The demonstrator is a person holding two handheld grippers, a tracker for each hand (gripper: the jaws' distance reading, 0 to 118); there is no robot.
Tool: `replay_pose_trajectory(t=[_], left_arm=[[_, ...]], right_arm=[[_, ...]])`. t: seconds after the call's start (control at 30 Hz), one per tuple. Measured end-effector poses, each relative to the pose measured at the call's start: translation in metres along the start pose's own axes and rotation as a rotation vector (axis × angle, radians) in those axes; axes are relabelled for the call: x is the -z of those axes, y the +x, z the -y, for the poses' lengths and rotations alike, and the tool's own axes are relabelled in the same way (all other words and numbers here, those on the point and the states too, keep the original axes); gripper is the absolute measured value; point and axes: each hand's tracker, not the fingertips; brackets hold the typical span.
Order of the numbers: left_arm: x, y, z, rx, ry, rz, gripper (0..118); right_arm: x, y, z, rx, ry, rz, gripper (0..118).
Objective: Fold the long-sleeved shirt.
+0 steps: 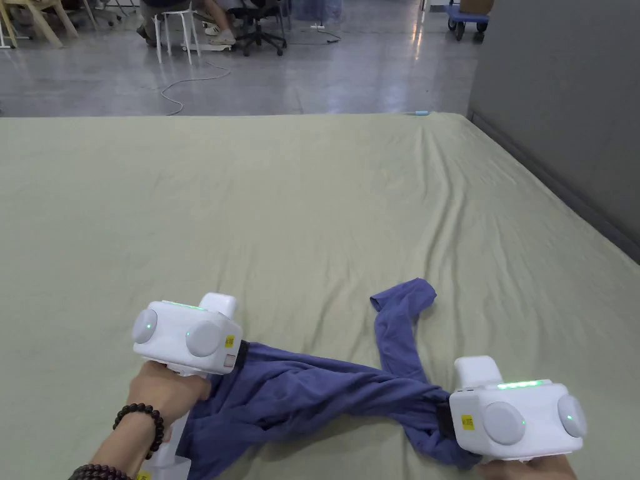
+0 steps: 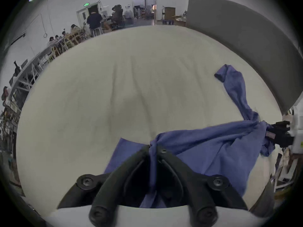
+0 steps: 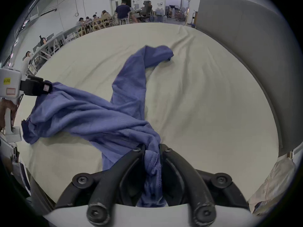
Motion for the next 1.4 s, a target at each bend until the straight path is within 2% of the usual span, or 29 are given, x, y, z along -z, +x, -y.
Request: replay_pose_trajectory(t=[0.2, 0.37, 0.43, 0.5, 0.6, 0.73, 0.83, 0.97, 1.1, 1.23, 1.4], left_arm=[[-0.079, -0.021, -0.031, -0.048, 0.218, -0.011, 3], [-0.162, -0.04, -0.095, -0.066, 0.413, -0.051, 3], [-0.193, -0.052, -0.132, -0.069, 0.472, -0.069, 3], [-0.229, -0.056, -0.163, -0.092, 0.542, -0.063, 3], [-0.277, -0.059, -0.209, -0.101, 0.647, -0.101, 3], [-0.318, -0.069, -0.261, -0.16, 0.72, -0.095, 3], [-0.334, -0.07, -0.282, -0.183, 0.749, -0.122, 3], [-0.327, -0.071, -0.287, -0.191, 0.754, -0.113, 3], [-0.291, -0.071, -0.27, -0.216, 0.727, -0.107, 3], [-0.227, -0.069, -0.235, -0.231, 0.613, -0.103, 3], [-0.131, -0.066, -0.171, -0.297, 0.418, -0.067, 3]], right_arm=[[-0.05, 0.017, -0.063, 0.077, 0.228, -0.1, 11], [-0.113, 0.008, -0.169, 0.008, 0.412, -0.138, 11], [-0.141, 0.002, -0.212, -0.037, 0.486, -0.128, 11], [-0.171, -0.001, -0.254, -0.05, 0.565, -0.132, 11], [-0.218, -0.004, -0.311, -0.042, 0.671, -0.143, 11], [-0.266, 0.002, -0.382, -0.051, 0.766, -0.043, 11], [-0.29, 0.015, -0.417, -0.01, 0.786, -0.053, 11], [-0.298, 0.021, -0.422, 0.008, 0.788, -0.031, 11], [-0.263, 0.021, -0.405, -0.013, 0.748, -0.029, 11], [-0.193, 0.017, -0.367, -0.009, 0.641, -0.056, 11], [-0.082, 0.012, -0.308, 0.042, 0.47, -0.109, 11]])
